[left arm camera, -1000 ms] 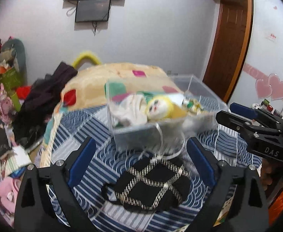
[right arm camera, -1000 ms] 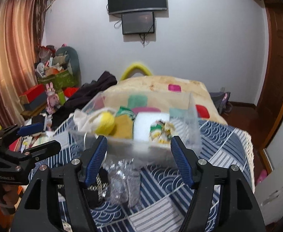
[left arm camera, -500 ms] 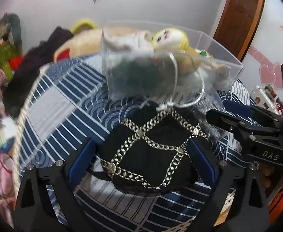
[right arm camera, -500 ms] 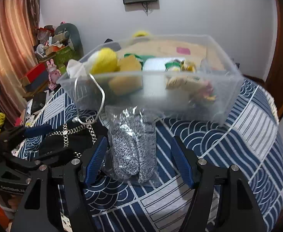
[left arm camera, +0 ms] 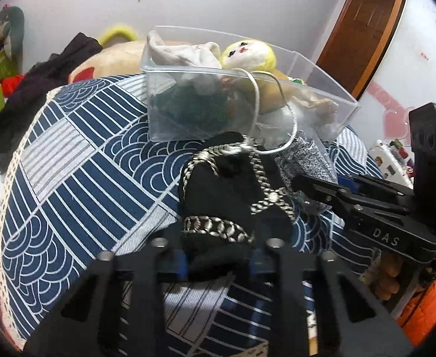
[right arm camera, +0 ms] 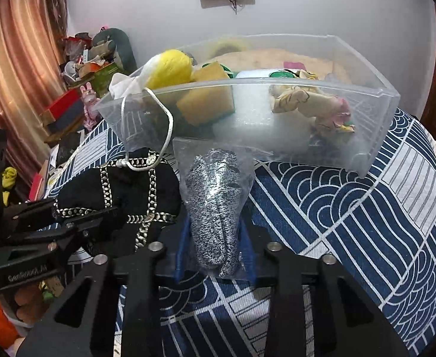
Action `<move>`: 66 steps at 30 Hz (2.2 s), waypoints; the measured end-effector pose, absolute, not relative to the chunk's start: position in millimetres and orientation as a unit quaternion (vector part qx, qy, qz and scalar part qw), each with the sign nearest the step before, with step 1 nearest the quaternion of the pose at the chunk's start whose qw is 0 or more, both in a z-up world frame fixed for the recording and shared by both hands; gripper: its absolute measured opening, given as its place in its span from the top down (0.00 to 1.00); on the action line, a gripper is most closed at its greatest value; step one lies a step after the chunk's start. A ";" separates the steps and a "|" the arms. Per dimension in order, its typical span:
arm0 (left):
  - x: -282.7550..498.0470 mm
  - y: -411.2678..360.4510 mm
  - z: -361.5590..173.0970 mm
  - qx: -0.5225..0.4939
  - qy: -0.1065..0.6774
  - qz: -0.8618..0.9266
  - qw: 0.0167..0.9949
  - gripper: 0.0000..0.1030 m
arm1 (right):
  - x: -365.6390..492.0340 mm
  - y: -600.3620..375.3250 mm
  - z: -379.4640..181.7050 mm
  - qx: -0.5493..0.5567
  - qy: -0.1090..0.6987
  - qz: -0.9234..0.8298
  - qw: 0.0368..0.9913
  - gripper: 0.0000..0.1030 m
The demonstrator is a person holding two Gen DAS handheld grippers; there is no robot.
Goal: Organize soft objects
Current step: 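Grasp the black chain bag with the left gripper while the right gripper grasps the bagged grey sock, then lower the black bag and bagged sock into the clear box and release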
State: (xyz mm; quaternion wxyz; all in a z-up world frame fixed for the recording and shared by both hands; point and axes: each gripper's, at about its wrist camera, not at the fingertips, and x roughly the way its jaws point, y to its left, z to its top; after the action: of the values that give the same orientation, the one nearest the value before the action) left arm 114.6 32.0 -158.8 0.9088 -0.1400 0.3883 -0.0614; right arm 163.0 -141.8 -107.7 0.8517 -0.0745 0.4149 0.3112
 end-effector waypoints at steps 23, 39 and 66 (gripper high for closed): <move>62.5 48.8 -93.0 -0.114 0.306 -0.010 0.945 0.83 | 142.8 -172.3 -73.5 -0.062 0.360 0.278 0.888 0.78; 113.3 60.5 -25.7 -0.108 0.222 -0.008 0.969 0.83 | 156.5 -175.1 -21.6 -0.065 0.281 0.266 0.920 0.78; 237.7 56.1 -91.3 -0.079 0.339 0.007 0.937 0.79 | 223.8 -113.3 -66.5 -0.115 0.352 0.271 0.888 0.76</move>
State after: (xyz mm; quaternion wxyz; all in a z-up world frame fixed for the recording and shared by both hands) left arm 237.7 56.1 -91.3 0.9374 -0.0789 0.3390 0.0074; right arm 223.8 -113.3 -66.5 0.8884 -0.1151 0.3522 0.2712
